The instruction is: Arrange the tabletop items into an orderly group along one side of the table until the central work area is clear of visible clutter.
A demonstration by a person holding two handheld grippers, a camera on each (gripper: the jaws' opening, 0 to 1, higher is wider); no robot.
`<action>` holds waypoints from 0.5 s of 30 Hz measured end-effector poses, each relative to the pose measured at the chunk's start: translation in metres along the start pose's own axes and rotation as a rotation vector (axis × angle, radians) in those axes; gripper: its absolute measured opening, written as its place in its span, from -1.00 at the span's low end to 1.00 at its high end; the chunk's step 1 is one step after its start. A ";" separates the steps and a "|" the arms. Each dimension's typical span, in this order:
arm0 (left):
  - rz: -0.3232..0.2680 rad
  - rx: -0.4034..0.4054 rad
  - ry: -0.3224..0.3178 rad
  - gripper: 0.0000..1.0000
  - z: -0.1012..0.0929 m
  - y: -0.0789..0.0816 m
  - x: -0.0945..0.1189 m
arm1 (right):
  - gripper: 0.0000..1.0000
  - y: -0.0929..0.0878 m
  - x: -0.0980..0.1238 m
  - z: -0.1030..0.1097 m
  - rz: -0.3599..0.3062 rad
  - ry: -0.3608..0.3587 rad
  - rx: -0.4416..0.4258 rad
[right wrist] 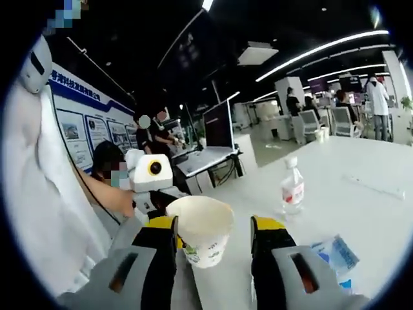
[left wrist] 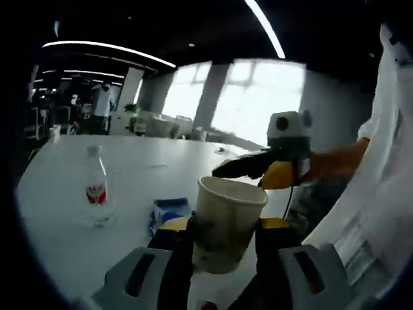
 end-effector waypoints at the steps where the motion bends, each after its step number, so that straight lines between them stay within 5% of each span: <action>1: -0.011 0.012 -0.010 -0.33 -0.001 0.001 0.000 | -0.06 0.001 0.001 0.002 -0.012 0.011 -0.020; 8: -0.078 0.182 -0.141 -0.33 -0.017 0.012 0.001 | 0.12 0.007 0.005 0.008 -0.085 0.072 -0.147; 15: -0.111 0.224 -0.235 -0.34 -0.035 0.017 -0.001 | 0.03 0.001 0.002 0.019 -0.045 0.145 -0.160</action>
Point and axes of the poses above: the point that each gripper's makers call its tool centre point, and the gripper's own axes: x roughly backward along the fingers, z roughly to its left, y roughly out of its top, the point moved 2 cm from there along x, roughly backward along the fingers, and after that the axes turned 1 degree about y, right-handed, at the moved point
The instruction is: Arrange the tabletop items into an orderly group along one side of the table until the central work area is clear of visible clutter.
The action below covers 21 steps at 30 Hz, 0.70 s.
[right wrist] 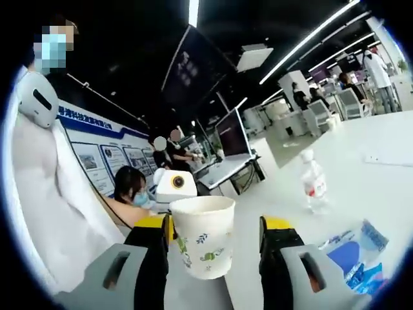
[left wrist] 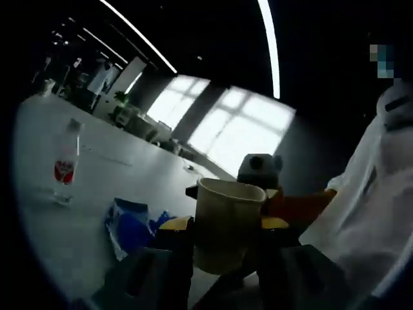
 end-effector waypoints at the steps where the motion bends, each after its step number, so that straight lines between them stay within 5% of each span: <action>1: 0.003 0.004 -0.005 -0.34 -0.001 -0.001 0.000 | 0.03 0.000 -0.001 0.003 0.000 0.020 -0.010; 5: 0.017 -0.012 -0.003 -0.35 -0.001 -0.003 0.000 | -0.27 -0.004 -0.002 0.016 0.026 0.105 -0.047; 10: 0.030 -0.023 0.014 -0.35 0.000 -0.007 0.002 | -0.36 -0.007 -0.004 0.013 0.043 0.094 -0.034; 16: 0.032 -0.132 0.134 -0.28 0.014 -0.008 0.007 | -0.38 -0.006 -0.005 0.005 0.040 0.057 0.016; 17: 0.043 -0.171 0.164 -0.14 0.017 -0.009 0.008 | -0.38 -0.003 -0.005 0.003 0.031 0.053 0.013; 21: 0.005 -0.289 0.317 0.92 0.033 -0.006 0.013 | -0.39 0.009 -0.001 -0.007 -0.013 0.027 0.004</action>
Point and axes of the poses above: the point that each gripper's makers call its tool centre point, and the gripper's own axes: x roughly backward along the fingers, z roughly to its left, y roughly out of its top, the point moved 2 cm from there along x, roughly backward along the fingers, and after that the axes turned 1 degree about y, right-handed, at the moved point
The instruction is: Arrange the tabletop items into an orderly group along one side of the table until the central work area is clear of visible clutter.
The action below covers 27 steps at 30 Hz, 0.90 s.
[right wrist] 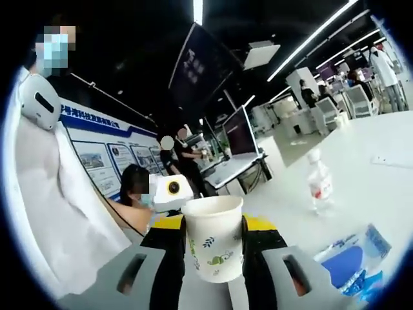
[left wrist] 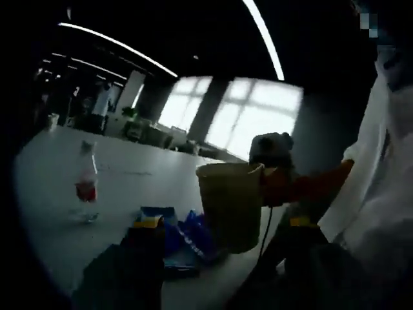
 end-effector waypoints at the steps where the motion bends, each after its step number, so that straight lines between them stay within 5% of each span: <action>1: 0.025 -0.054 0.040 0.91 0.007 -0.002 0.004 | -0.39 0.002 0.001 -0.002 -0.008 -0.008 0.001; 7: 0.089 -0.108 0.144 0.94 0.025 -0.011 0.013 | -0.39 0.006 0.003 -0.007 -0.028 -0.022 -0.002; 27: 0.137 -0.084 0.187 0.90 0.019 -0.023 0.026 | -0.39 0.005 0.000 -0.038 -0.024 -0.068 0.050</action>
Point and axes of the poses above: the point that each gripper's makers call its tool centre point, and the gripper's own axes: x roughly backward along the fingers, z roughly to its left, y roughly out of its top, the point moved 2 cm from there along x, roughly backward along the fingers, and after that the axes turned 1 degree about y, right-handed, at the moved point
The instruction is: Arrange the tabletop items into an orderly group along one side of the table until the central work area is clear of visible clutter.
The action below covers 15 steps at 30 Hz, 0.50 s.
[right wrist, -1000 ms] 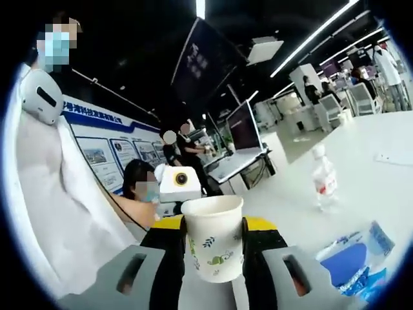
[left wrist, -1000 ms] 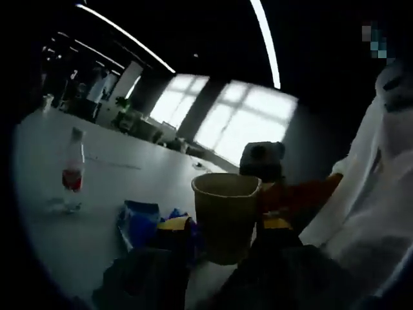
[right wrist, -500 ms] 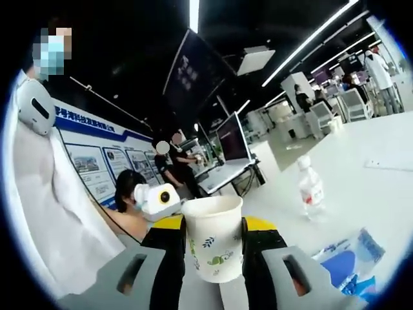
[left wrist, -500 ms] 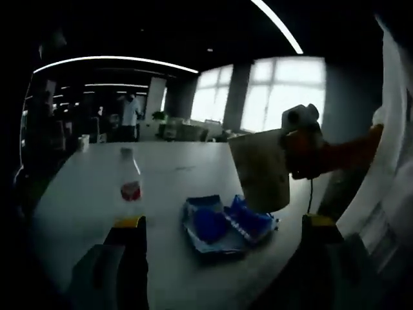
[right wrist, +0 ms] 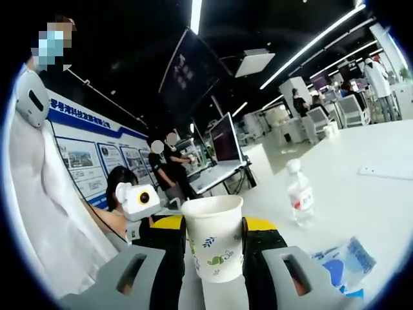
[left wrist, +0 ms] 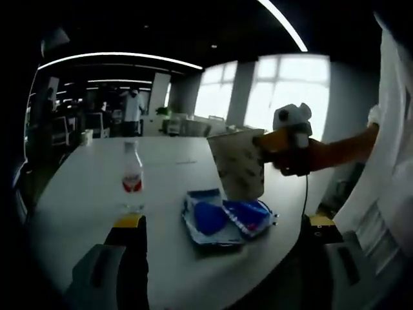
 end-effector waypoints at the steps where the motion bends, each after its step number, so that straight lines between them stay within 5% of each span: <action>1: 0.035 0.005 -0.001 0.87 0.000 -0.006 0.002 | -0.39 0.000 0.000 -0.002 0.000 -0.004 0.007; 15: 0.047 0.031 0.039 0.85 0.001 -0.011 0.014 | -0.37 0.003 -0.002 -0.046 0.002 -0.069 0.104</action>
Point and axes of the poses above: the point that each gripper's makers call its tool centre point, and the gripper's own axes: x roughly backward along the fingers, z roughly to its left, y roughly out of its top, the point moved 2 cm from there along x, roughly backward along the fingers, and after that the axes turned 1 degree about y, right-handed, at the moved point
